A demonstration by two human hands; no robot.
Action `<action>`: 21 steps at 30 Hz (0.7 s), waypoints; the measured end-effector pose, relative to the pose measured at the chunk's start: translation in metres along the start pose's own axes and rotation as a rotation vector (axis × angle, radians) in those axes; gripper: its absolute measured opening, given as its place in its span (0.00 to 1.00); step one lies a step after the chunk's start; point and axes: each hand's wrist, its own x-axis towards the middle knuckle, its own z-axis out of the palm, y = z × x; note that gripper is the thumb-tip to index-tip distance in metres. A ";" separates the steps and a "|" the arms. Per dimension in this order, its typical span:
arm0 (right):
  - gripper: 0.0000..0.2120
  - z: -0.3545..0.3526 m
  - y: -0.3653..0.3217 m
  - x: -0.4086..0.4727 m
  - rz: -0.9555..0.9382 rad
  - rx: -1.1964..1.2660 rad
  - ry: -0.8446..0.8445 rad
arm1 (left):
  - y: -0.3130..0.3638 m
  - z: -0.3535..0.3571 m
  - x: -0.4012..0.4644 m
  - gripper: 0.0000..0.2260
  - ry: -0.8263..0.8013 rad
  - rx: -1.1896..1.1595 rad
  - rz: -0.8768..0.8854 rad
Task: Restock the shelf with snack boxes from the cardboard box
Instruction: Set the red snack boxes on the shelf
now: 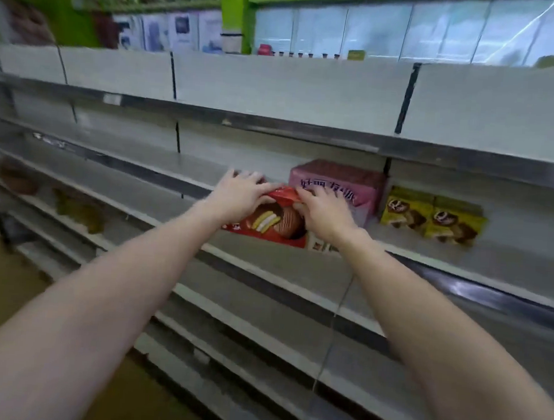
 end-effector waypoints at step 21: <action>0.24 0.059 -0.051 0.167 -0.062 -0.018 0.051 | -0.136 0.098 0.074 0.21 0.045 -0.097 -0.137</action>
